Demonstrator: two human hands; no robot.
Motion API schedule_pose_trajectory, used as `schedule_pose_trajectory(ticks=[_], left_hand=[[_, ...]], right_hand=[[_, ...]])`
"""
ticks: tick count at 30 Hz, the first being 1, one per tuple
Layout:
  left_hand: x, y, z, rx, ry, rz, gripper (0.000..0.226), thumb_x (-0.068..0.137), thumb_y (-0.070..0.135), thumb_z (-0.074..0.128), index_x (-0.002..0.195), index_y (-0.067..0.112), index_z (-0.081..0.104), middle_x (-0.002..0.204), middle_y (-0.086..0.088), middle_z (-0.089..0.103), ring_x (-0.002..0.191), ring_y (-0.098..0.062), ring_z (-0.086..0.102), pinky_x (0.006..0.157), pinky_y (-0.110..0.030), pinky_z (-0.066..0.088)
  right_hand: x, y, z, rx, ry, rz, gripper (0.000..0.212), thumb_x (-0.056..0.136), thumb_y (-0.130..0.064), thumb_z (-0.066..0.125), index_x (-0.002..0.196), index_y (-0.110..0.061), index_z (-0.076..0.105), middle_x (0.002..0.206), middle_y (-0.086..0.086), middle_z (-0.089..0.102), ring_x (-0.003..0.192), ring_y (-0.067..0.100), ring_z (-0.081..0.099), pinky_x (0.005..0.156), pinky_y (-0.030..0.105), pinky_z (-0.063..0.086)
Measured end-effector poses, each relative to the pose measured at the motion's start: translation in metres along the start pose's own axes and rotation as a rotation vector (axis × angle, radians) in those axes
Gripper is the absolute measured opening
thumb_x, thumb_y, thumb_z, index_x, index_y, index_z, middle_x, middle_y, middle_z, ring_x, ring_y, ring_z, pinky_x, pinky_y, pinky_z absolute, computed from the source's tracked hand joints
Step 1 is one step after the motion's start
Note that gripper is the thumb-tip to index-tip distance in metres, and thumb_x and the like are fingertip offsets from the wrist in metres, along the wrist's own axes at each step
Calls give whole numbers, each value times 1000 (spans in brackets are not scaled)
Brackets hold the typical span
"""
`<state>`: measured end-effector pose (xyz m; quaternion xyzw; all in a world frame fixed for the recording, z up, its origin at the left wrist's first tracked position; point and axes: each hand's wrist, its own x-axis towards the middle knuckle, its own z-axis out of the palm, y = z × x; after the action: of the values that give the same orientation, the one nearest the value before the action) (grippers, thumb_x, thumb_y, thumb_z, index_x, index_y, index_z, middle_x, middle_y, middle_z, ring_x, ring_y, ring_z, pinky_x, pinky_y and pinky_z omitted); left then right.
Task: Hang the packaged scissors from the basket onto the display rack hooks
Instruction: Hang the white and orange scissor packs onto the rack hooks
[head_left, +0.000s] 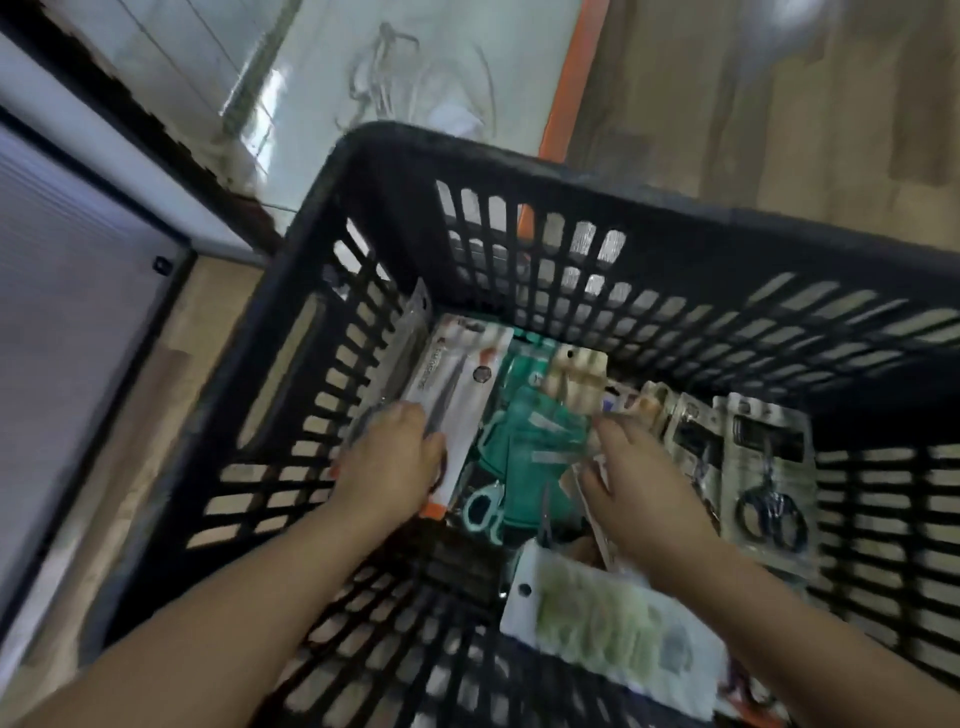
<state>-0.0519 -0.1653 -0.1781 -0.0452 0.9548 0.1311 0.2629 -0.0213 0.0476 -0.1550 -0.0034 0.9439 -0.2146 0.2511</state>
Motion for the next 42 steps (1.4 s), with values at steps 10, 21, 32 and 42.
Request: schedule_pose_trajectory(ticks=[10, 21, 32, 42], left_hand=[[25, -11, 55, -173, 86, -69, 50, 99, 32, 38, 137, 2, 30, 144, -15, 30, 136, -28, 24, 110, -40, 26], [35, -4, 41, -252, 56, -139, 46, 99, 36, 37, 130, 2, 42, 136, -17, 42, 126, -33, 39, 103, -39, 34], [53, -2, 24, -209, 7, -230, 49, 98, 38, 40, 129, -1, 42, 131, -19, 49, 119, -37, 48, 95, -37, 42], [54, 15, 26, 78, -83, -210, 86, 76, 67, 58, 130, 3, 40, 139, -21, 34, 130, -37, 32, 106, -45, 33]], right_hand=[[69, -23, 45, 172, 100, -109, 43, 99, -32, 41, 133, -8, 41, 125, 11, 48, 108, 23, 51, 89, 34, 45], [111, -62, 71, 587, 5, 219, 32, 89, -35, 62, 77, -13, 41, 73, -3, 43, 64, 11, 43, 46, 19, 27], [83, -13, 49, 922, 73, 325, 7, 93, -10, 54, 91, -17, 52, 82, 0, 59, 74, 19, 58, 63, 34, 50], [66, 22, 42, 866, 83, 378, 15, 93, -8, 51, 105, -14, 59, 97, 8, 66, 93, 28, 62, 91, 47, 50]])
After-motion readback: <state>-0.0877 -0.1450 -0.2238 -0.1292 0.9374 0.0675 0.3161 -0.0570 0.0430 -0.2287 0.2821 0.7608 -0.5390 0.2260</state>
